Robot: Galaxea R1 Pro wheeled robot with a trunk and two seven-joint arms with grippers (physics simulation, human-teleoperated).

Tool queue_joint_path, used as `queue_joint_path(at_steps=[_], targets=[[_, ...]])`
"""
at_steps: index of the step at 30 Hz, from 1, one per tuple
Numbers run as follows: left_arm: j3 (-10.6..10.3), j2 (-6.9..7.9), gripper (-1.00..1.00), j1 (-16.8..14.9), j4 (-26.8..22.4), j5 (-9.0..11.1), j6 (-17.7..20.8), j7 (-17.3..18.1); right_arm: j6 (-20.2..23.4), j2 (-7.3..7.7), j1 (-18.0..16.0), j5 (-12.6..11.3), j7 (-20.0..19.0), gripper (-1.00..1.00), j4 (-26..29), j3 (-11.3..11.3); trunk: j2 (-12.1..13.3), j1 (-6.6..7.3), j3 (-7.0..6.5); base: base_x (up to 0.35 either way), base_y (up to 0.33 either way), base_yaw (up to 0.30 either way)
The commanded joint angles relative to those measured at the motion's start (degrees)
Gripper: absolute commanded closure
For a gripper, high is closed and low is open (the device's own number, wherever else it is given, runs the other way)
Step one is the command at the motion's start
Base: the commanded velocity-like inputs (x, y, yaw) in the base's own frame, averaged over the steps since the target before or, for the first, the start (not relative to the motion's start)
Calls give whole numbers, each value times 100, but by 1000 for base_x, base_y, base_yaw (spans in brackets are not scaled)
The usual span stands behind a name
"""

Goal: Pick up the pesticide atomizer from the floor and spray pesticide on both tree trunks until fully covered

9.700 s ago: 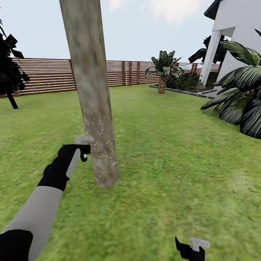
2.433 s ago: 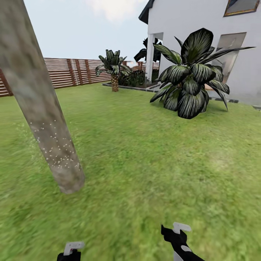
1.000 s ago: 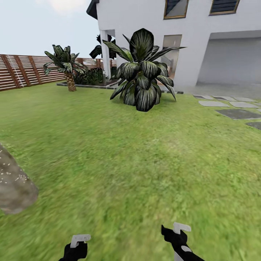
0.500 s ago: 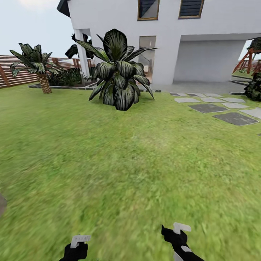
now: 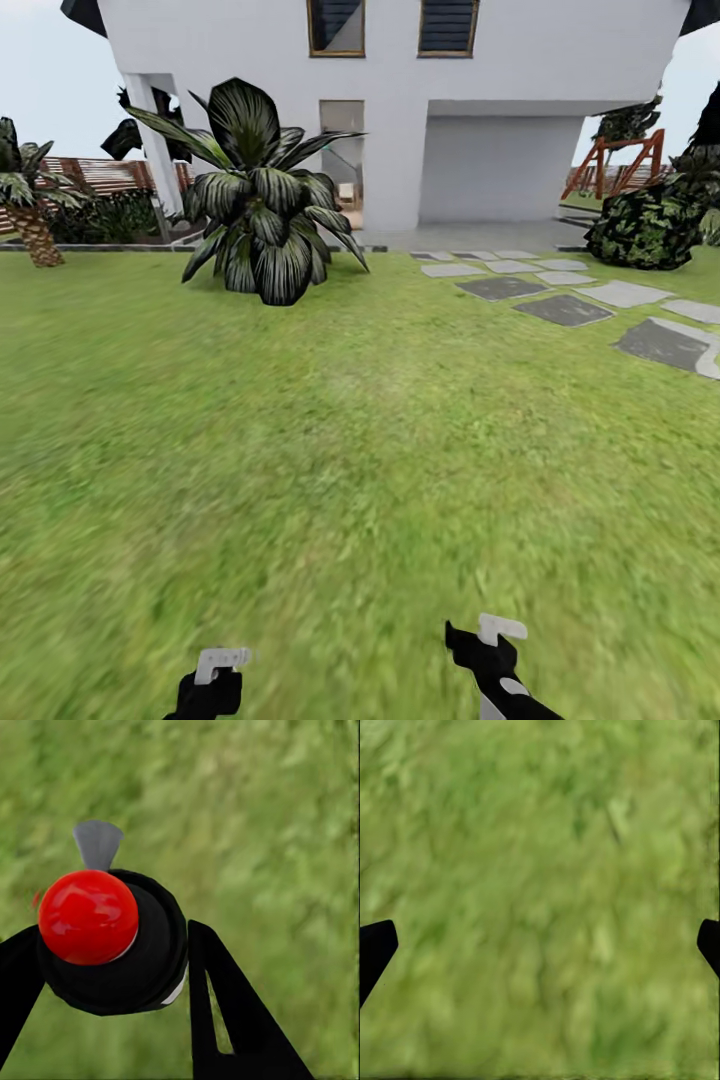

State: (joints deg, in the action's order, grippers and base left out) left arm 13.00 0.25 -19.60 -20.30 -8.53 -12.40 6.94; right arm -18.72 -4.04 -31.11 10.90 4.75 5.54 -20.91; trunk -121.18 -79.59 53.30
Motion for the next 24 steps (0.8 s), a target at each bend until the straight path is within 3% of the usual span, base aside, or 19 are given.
queue_joint_path(at_steps=[1,24], targets=[[0,0,100,0,-1,1,0,0,0,0,0,0,0,-100,0,0,0,0,0,-148,-274,-300],[-1,-6,100,0,-1,1,-4,0,0,0,0,0,0,-100,0,0,0,0,0,-148,-274,-300]])
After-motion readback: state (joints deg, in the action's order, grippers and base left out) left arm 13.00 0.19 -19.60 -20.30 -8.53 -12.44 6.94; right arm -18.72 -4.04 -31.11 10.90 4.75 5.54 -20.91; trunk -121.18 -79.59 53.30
